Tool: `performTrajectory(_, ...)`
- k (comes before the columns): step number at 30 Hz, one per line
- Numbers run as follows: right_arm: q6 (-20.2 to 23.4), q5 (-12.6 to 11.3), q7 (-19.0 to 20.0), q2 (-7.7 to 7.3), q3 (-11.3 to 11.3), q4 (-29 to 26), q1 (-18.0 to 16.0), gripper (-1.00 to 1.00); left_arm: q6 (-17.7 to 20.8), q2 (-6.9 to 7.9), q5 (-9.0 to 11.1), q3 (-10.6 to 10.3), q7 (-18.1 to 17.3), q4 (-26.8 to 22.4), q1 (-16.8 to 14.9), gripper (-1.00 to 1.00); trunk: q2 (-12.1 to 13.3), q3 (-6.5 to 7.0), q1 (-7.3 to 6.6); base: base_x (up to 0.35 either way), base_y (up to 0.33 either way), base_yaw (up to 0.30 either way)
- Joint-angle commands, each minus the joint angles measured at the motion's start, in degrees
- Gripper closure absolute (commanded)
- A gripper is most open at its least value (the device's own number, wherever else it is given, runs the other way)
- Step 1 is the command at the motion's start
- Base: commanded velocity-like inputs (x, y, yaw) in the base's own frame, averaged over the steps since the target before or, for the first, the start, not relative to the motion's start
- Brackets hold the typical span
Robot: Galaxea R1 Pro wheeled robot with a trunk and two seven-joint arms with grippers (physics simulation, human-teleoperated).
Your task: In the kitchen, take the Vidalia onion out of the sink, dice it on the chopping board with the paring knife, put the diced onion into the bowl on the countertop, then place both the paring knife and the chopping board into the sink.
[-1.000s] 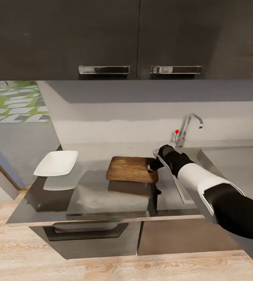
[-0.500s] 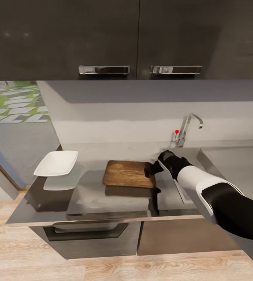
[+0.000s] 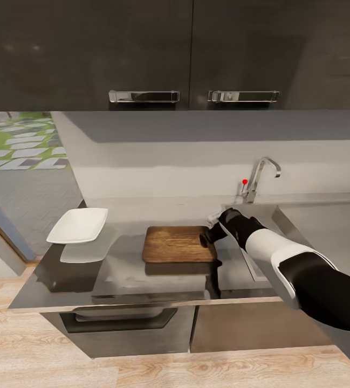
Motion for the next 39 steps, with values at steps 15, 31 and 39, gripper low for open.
performTrajectory(15,0.2,0.71,0.43,-0.08,-0.09,0.11,-0.02,1.0,-0.1,0.05,-0.04,-0.01,-0.02,-0.06,0.01,-1.0,-0.07,-0.07,0.02,0.062,-0.05,0.0)
performTrajectory(31,0.18,0.71,0.43,0.17,-0.05,1.45,-0.01,1.0,-0.1,0.06,-0.04,-0.02,-0.02,-0.06,0.01,-1.0,-0.07,-0.85,0.02,0.034,0.035,0.0)
performTrajectory(39,0.13,0.71,0.43,0.09,-0.09,1.49,0.0,1.0,-0.11,0.06,-0.04,-0.02,-0.02,-0.06,0.01,-1.0,-0.07,-1.57,0.02,0.006,0.006,0.0)
